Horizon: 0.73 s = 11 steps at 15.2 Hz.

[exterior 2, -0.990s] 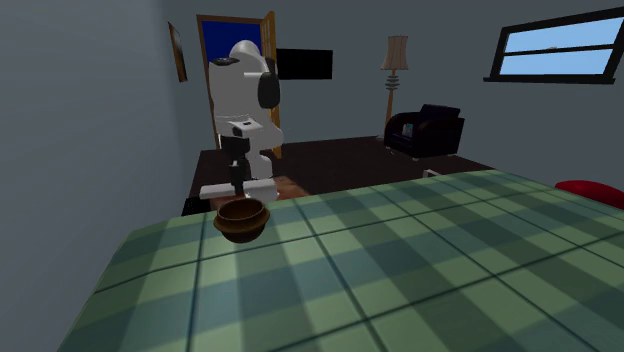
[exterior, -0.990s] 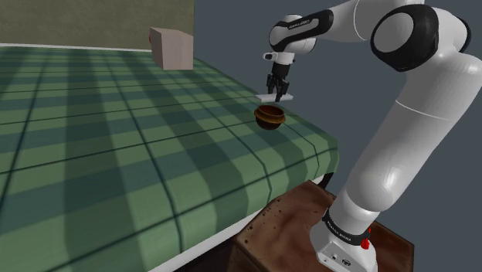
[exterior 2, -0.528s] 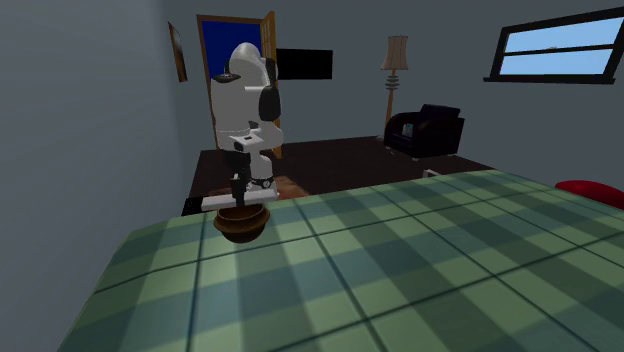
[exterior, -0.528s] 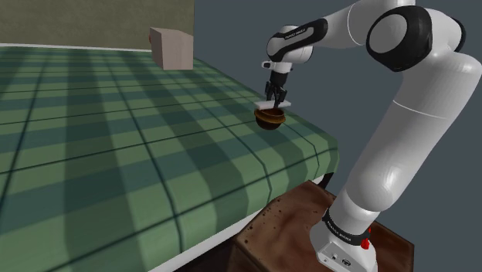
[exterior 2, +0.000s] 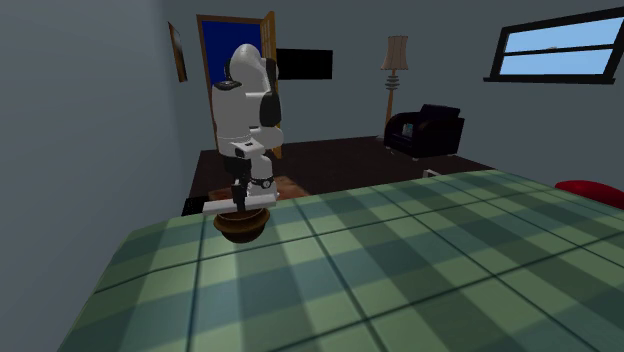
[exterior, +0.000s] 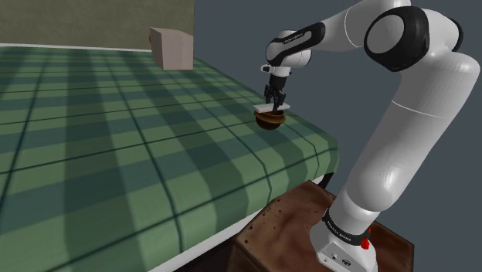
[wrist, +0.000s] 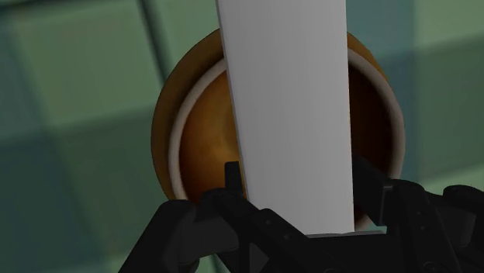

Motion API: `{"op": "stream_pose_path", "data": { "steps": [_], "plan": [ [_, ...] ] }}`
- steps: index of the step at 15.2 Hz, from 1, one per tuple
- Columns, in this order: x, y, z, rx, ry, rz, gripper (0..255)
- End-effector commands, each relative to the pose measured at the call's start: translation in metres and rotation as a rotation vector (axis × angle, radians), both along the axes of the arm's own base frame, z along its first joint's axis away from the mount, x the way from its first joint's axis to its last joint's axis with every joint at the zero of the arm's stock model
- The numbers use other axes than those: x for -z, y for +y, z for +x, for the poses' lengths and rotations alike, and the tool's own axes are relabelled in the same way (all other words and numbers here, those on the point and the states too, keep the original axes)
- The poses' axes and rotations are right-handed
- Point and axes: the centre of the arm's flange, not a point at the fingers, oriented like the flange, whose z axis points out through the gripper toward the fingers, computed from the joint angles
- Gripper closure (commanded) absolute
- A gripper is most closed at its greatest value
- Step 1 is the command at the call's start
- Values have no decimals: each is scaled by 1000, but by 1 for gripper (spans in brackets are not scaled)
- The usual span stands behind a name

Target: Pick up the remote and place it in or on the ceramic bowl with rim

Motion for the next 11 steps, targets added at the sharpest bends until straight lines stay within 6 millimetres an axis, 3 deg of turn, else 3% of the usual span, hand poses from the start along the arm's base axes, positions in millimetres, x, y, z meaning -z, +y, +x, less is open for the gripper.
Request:
{"op": "stream_pose_path", "data": {
  "steps": [1,2,3,8,11],
  "plan": [
    [1,0,0,1,3,1,255],
    [1,0,0,1,3,1,255],
    [1,0,0,1,3,1,0],
    [1,0,0,1,3,1,0],
    [-38,-1,0,1,3,1,0]
  ]
}}
